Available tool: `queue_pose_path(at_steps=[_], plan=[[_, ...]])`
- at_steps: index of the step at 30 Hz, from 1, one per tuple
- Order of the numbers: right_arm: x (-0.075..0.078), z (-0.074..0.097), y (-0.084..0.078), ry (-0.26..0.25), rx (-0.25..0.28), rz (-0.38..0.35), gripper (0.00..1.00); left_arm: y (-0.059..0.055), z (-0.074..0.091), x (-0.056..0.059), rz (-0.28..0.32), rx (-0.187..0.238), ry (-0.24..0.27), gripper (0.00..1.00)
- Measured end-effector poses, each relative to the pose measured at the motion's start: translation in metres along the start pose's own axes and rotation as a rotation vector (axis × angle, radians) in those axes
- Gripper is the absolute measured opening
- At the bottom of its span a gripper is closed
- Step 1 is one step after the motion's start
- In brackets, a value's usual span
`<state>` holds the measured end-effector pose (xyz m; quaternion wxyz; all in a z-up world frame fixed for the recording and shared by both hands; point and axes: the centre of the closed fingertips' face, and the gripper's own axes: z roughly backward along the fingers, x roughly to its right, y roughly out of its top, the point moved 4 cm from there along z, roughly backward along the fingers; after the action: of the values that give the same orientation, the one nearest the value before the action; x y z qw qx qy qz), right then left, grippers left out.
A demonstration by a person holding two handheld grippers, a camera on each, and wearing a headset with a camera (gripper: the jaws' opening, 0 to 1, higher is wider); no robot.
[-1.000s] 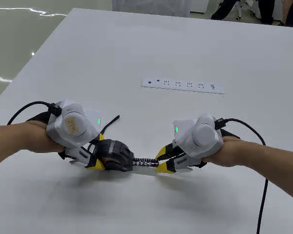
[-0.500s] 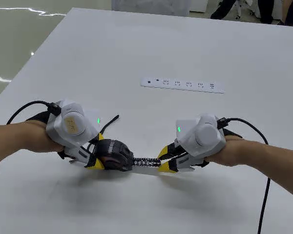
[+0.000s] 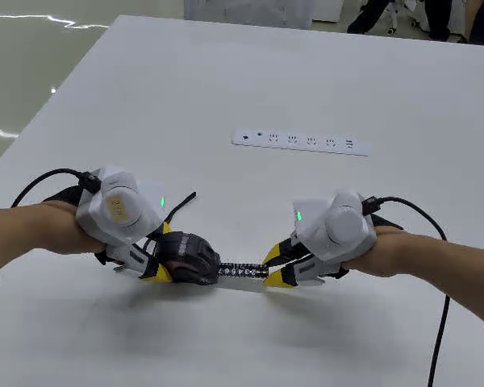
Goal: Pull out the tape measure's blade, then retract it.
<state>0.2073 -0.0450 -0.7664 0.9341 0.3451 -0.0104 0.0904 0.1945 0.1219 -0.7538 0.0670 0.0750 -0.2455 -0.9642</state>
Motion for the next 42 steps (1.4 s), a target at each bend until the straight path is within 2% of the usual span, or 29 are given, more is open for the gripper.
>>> queue_pose_path(at_steps=[12,42], plan=[[-0.006,0.006,0.000,0.001,-0.005,0.006,0.11,0.001,0.000,0.001,-0.003,0.001,-0.001,0.27],[-0.007,0.012,-0.010,0.000,-0.016,0.003,0.11,0.001,-0.001,0.000,-0.002,0.001,-0.001,0.27]])
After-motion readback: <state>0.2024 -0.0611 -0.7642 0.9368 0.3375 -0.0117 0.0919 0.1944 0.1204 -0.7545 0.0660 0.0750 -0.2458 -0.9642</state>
